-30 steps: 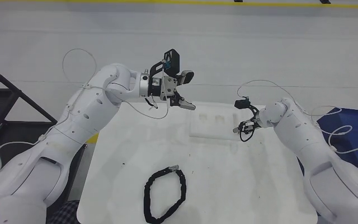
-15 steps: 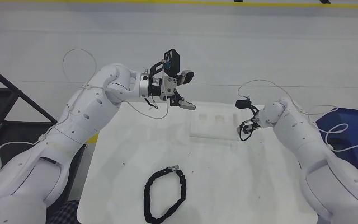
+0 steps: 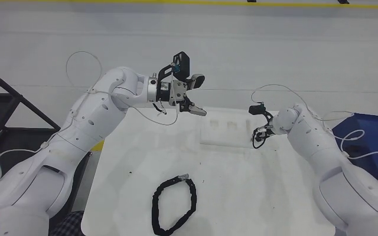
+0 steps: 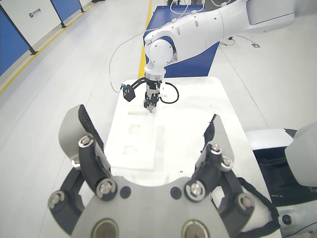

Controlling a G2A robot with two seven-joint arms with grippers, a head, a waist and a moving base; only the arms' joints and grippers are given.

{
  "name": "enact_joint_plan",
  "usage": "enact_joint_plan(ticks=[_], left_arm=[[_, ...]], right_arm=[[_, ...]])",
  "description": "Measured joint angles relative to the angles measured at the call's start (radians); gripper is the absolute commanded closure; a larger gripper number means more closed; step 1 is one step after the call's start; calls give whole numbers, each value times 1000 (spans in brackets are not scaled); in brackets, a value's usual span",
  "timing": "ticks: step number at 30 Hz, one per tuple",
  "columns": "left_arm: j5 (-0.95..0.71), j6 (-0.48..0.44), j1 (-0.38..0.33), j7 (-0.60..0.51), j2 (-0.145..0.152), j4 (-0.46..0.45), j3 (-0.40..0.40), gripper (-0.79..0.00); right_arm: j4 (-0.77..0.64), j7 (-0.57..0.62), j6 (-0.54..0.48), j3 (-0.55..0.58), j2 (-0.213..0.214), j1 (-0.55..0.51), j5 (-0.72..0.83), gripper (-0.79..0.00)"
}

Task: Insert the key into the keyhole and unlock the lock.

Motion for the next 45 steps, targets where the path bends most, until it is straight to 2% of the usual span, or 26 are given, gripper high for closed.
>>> enact_joint_plan(ticks=[15, 23, 30, 39, 45], left_arm=[[0, 0, 0, 0, 0, 0, 0, -785], [0, 0, 0, 0, 0, 0, 0, -785], [0, 0, 0, 0, 0, 0, 0, -785], [0, 0, 0, 0, 0, 0, 0, -785], [0, 0, 0, 0, 0, 0, 0, -785]], right_arm=[[31, 19, 13, 3, -5, 47, -56, 0], [-32, -21, 45, -16, 1, 73, -158, 0], [-99, 0, 9, 26, 16, 85, -111, 0], [-294, 102, -71, 133, 86, 51, 1, 0], [-535, 167, -59, 258, 167, -56, 76, 0]])
